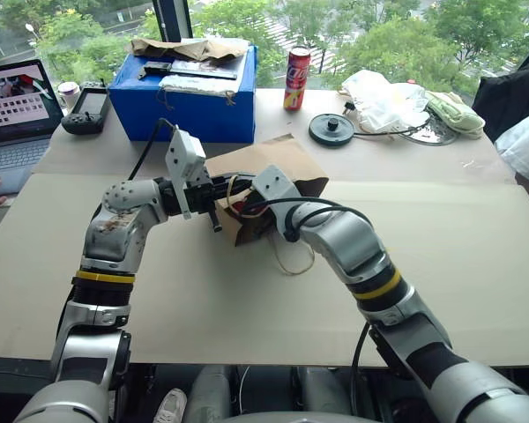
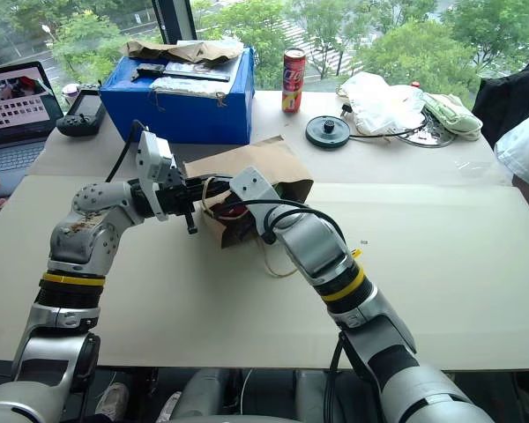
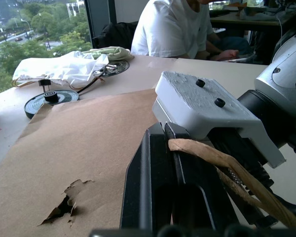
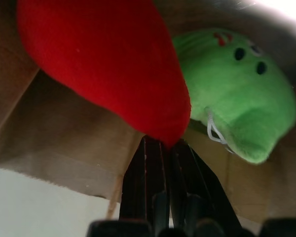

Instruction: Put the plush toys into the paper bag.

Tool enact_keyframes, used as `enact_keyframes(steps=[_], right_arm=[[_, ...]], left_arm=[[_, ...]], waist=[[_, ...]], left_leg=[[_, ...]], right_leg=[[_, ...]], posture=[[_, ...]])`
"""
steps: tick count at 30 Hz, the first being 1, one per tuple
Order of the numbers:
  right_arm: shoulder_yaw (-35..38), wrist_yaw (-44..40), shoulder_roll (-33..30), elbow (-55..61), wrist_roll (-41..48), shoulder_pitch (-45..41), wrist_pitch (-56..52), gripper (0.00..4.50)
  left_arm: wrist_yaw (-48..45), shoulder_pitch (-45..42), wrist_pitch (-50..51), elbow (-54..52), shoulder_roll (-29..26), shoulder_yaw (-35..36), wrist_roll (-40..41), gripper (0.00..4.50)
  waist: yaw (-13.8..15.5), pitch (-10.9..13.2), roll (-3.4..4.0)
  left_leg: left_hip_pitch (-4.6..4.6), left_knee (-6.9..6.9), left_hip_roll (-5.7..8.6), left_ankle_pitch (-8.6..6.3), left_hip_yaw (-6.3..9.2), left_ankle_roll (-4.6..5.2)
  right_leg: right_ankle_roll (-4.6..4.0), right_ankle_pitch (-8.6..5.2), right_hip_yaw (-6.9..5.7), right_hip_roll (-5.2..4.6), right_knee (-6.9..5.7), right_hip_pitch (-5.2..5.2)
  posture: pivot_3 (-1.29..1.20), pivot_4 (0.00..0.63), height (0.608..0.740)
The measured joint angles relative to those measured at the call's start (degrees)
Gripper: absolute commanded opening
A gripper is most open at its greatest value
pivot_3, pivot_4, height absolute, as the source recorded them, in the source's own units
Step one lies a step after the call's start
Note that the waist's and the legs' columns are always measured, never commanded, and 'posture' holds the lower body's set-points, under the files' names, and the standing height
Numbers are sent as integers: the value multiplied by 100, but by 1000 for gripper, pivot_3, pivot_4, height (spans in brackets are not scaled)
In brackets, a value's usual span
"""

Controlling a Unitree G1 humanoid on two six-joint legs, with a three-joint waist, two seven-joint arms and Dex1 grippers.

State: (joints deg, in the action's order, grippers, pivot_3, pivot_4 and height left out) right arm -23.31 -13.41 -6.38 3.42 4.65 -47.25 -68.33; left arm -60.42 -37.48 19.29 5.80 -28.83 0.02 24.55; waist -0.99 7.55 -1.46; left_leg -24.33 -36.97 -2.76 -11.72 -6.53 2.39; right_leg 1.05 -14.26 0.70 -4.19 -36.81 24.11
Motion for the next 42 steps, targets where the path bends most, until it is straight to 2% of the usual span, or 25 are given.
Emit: enact_keyframes(steps=[3, 12, 13, 25, 36, 39, 42], right_arm=[[206, 1, 208, -146, 14, 27, 134, 1142], [607, -58, 307, 6, 123, 97, 70, 4355], [607, -90, 260, 114, 125, 107, 19, 4473], [584, -404, -361, 1885, 560, 950, -1018, 4473], [348, -205, -430, 1831, 546, 1668, -1012, 4473], [335, -146, -374, 1709, 535, 1699, -827, 3713], [336, -106, -359, 1595, 504, 1709, -653, 2724]], left_arm=[[19, 0, -1, -1, -9, 42, 0, 0], [14, 0, -9, -11, -7, 69, 2, 0], [7, 1, -9, -13, -6, 46, 2, 0], [-61, 12, -9, -9, 17, -101, 1, 0], [-96, 11, -11, -2, 17, -106, 0, 0], [-96, 11, -11, 0, 18, -106, 0, 0], [-95, 11, -11, 0, 17, -106, 0, 0]], waist=[[6, 0, 0], [0, 0, 1], [0, 0, 1], [9, 0, 0], [3, 0, 0], [-5, -1, -2], [-8, -1, -2]], left_leg=[[0, 0, 0, 0, 1, -1], [0, 2, -1, 1, 1, -2], [0, 2, 0, 1, 1, -2], [1, 3, -1, 1, 3, -2], [4, 2, 1, 1, 2, -2], [11, 1, 0, 2, 3, -3], [16, 0, -1, 4, 3, -6]], right_leg=[[0, 0, -3, 0, -1, -1], [0, 0, -3, -1, -3, 0], [0, 0, -3, -1, -3, 0], [0, 0, -3, 0, 2, -1], [0, -1, 0, 0, 11, 0], [-1, -1, 2, 0, 14, -4], [-1, -1, 4, 2, 13, -5]], posture=[[0, 150, 739], [0, 150, 739], [0, 150, 739], [0, 150, 739], [0, 150, 739], [0, 150, 739], [0, 150, 739]])
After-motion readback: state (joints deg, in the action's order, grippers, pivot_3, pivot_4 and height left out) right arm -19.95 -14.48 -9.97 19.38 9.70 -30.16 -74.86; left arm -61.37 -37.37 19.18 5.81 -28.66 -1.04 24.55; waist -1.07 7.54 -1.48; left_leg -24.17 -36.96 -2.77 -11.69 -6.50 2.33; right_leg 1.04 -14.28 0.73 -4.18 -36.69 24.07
